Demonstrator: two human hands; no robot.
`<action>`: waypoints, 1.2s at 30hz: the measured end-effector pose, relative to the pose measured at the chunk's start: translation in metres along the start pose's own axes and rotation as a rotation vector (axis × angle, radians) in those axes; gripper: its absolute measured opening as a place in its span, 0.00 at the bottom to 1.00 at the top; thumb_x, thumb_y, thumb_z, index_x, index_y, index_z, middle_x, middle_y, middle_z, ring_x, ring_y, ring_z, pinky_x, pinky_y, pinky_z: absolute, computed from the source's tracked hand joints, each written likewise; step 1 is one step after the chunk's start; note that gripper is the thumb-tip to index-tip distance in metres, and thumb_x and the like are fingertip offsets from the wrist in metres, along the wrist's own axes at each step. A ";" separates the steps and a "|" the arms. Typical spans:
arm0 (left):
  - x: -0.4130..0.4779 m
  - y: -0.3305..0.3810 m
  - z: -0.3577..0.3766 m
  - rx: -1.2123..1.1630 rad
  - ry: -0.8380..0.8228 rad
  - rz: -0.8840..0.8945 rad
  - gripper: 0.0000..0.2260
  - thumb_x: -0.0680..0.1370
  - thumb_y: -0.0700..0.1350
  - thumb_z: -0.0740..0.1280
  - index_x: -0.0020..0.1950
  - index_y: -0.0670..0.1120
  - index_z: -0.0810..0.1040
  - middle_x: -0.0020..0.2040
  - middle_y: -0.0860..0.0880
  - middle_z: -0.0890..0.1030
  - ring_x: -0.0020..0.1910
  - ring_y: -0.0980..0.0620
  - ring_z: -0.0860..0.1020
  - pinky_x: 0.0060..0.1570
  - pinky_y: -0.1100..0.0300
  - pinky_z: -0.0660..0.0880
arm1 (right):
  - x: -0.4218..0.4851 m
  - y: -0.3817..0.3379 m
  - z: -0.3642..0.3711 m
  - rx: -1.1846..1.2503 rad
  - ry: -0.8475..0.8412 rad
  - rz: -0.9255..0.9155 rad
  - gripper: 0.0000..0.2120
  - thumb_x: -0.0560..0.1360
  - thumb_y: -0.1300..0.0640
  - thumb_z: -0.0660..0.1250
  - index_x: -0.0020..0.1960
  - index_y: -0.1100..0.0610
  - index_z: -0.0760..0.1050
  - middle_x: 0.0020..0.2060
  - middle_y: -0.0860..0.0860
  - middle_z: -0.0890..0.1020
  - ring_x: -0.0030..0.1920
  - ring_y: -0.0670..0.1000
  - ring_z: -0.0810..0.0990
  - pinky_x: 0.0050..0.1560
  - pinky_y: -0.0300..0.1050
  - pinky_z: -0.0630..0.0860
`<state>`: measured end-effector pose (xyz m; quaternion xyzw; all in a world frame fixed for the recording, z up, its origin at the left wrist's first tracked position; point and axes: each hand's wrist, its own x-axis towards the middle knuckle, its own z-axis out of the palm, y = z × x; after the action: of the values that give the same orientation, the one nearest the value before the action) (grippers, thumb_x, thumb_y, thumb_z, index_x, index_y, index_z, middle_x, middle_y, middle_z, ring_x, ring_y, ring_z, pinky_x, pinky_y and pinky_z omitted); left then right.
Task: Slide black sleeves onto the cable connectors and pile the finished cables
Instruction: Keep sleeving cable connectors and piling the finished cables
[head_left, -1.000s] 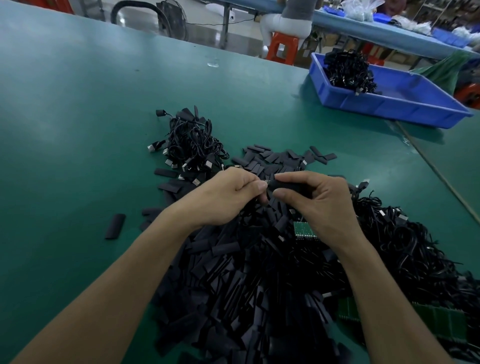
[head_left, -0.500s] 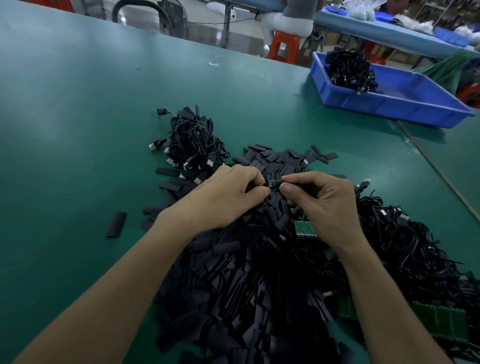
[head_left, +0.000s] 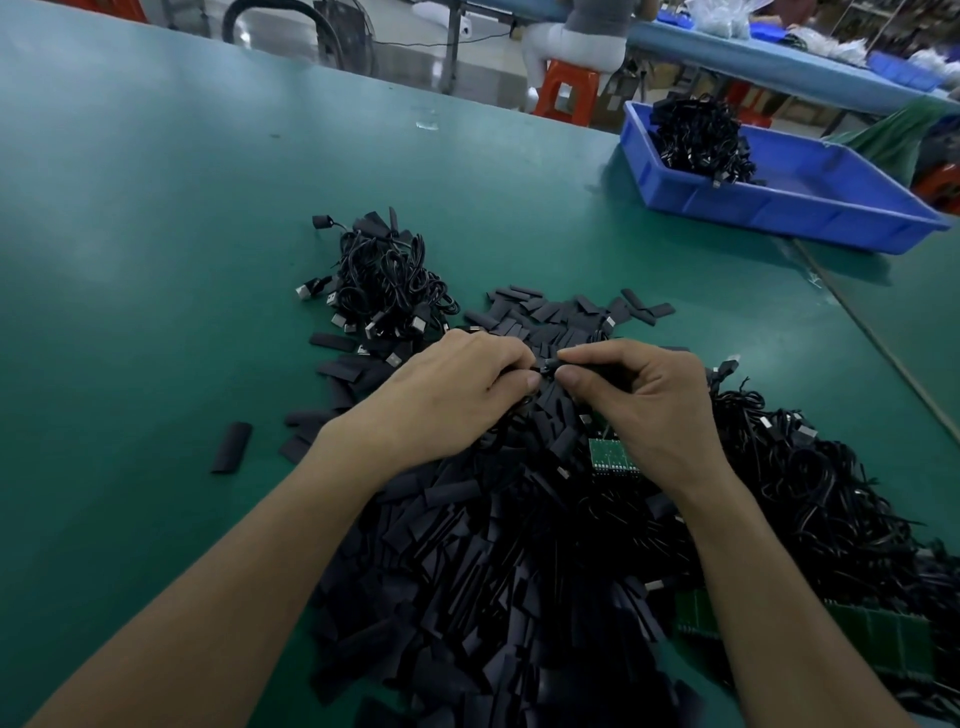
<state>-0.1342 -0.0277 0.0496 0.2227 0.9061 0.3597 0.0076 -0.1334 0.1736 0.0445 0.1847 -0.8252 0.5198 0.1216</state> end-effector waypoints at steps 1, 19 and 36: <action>0.000 0.000 0.000 0.003 0.001 0.000 0.12 0.84 0.49 0.62 0.44 0.45 0.77 0.32 0.53 0.73 0.29 0.56 0.68 0.32 0.55 0.63 | 0.000 0.000 0.001 0.006 0.008 0.002 0.08 0.70 0.49 0.74 0.48 0.45 0.83 0.40 0.42 0.86 0.39 0.45 0.85 0.43 0.39 0.81; 0.004 -0.004 0.011 -0.333 0.194 -0.091 0.10 0.80 0.47 0.70 0.40 0.47 0.84 0.23 0.60 0.76 0.21 0.62 0.69 0.26 0.71 0.64 | -0.008 0.004 0.040 0.301 0.442 0.132 0.14 0.72 0.60 0.77 0.55 0.47 0.82 0.42 0.45 0.87 0.43 0.45 0.85 0.49 0.38 0.80; 0.008 -0.008 0.020 -0.479 0.232 -0.060 0.11 0.80 0.46 0.70 0.37 0.52 0.82 0.23 0.59 0.73 0.24 0.61 0.66 0.28 0.67 0.64 | -0.007 -0.007 0.050 0.379 0.372 0.122 0.16 0.75 0.58 0.73 0.55 0.39 0.81 0.41 0.49 0.87 0.43 0.48 0.85 0.51 0.41 0.80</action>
<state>-0.1410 -0.0166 0.0303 0.1449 0.7961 0.5867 -0.0330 -0.1250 0.1267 0.0256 0.0556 -0.6863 0.6962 0.2031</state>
